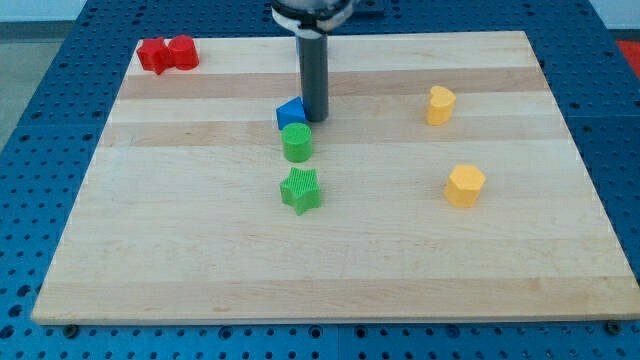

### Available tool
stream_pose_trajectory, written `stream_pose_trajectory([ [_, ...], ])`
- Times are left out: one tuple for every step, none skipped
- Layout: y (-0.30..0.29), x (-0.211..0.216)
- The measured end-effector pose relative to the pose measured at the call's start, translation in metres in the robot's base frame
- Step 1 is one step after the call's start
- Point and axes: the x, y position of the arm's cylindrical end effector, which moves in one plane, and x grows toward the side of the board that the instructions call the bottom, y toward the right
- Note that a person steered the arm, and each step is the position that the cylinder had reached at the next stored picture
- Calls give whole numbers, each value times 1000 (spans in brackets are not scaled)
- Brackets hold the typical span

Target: Move the blue triangle to the left of the blue cube

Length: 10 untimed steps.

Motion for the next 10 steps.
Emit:
stream_pose_trajectory([
  [-1, 6],
  [-1, 40],
  [-26, 50],
  [-72, 35],
  [-89, -14],
  [-90, -51],
  [-91, -52],
  [-106, -53],
  [-80, -94],
  [-51, -118],
])
